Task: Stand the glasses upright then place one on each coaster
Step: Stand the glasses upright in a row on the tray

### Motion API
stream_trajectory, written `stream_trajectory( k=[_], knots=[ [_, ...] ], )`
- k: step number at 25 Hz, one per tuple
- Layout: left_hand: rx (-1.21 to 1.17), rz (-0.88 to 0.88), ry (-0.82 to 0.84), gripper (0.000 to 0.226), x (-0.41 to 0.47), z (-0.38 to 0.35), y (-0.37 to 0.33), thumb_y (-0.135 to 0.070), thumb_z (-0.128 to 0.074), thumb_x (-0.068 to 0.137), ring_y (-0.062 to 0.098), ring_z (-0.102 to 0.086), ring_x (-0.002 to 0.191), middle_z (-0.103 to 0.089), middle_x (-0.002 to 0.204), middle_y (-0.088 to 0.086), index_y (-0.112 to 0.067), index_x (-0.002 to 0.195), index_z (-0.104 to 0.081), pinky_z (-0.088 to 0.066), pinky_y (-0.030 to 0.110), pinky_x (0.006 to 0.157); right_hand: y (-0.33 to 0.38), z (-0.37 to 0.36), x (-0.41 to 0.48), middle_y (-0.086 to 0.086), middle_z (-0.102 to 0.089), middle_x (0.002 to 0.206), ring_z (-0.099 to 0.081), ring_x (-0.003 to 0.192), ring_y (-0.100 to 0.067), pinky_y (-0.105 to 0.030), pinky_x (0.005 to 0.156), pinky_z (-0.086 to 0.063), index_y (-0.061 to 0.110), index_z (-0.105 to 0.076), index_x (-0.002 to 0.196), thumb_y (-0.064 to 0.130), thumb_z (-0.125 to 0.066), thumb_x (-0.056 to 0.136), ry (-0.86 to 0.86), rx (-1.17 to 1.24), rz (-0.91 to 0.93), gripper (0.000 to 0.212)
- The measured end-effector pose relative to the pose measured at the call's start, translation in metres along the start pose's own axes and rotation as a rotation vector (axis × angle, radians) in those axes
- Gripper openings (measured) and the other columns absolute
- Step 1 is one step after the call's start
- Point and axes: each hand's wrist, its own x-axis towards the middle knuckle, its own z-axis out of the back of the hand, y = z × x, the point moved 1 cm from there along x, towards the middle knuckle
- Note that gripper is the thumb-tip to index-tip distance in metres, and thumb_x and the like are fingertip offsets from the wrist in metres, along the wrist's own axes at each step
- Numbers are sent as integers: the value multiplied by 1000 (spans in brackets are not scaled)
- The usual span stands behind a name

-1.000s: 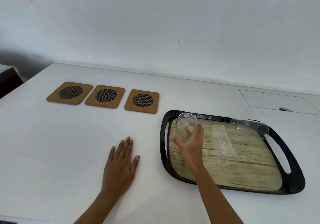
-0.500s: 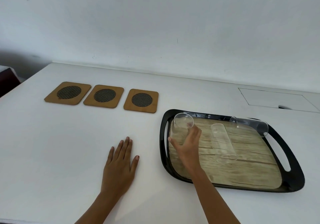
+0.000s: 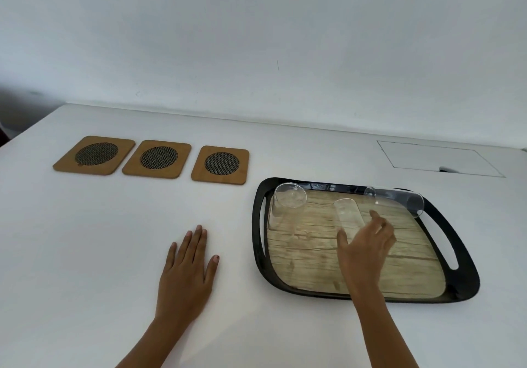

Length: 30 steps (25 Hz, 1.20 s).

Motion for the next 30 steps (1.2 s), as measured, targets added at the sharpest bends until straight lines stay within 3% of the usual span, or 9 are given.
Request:
stream_trajectory(
  k=[4,7,10,12,16,19,21,23,30],
  knots=[
    [7,3,4,66,0,0,1,-51,-17,95,15,-17,142,-24,155,0,-15,149,-20,-4,33,115,-15,2,1,-27,-39,137,-43,124,-40,-51,97,-45,-1,-32,142,35,-71,85,243,-4,-154,78],
    [19,-1,6,65,0,0,1,-50,-17,95,15,-18,142,-24,155,1,-14,149,-20,-4,33,115,-24,3,11,-21,-57,122,-60,105,-34,-45,87,-52,1,-44,133,50,-63,85,319,130,-310,72],
    [27,-4,9,65,0,0,1,-50,-16,95,16,-19,142,-25,154,1,-13,149,-21,-3,32,115,-23,11,21,-18,-64,97,-65,80,-26,-39,72,-56,-3,-55,114,37,-61,92,397,827,-693,46],
    [29,-4,10,66,0,-1,2,-50,-16,95,16,-19,142,-25,154,1,-13,148,-21,-4,33,115,-15,17,17,-21,-59,101,-63,84,-30,-42,70,-60,-2,-54,110,27,-59,93,452,1347,-869,34],
    [26,-10,13,66,0,0,1,-49,-18,95,16,-22,141,-27,153,2,-10,147,-24,-3,31,115,2,17,5,-19,-59,110,-63,108,-42,-50,87,-56,1,-53,111,19,-71,78,543,1752,-826,42],
    [27,-10,19,67,0,1,0,-51,-15,95,16,-22,141,-27,153,2,-10,148,-23,0,29,115,9,14,4,-13,-57,118,-67,108,-30,-42,91,-57,10,-48,111,20,-91,58,405,1385,-486,69],
    [31,-9,19,68,0,1,1,-52,-13,95,16,-22,141,-27,153,2,-10,148,-23,1,29,115,9,7,6,-11,-49,125,-63,108,-17,-32,93,-54,17,-40,117,15,-88,65,233,899,-231,71],
    [28,-11,21,68,0,1,0,-53,-12,95,16,-21,141,-27,154,2,-11,148,-22,2,28,115,4,-5,4,-8,-46,126,-60,111,-13,-24,96,-48,20,-39,117,15,-87,69,168,677,-27,68],
    [14,-6,17,70,0,1,0,-55,-9,95,15,-19,141,-25,154,1,-13,148,-22,1,28,115,-14,-38,1,-6,-40,130,-54,118,-25,-35,97,-47,14,-35,130,24,-86,71,207,494,47,79]
  ],
)
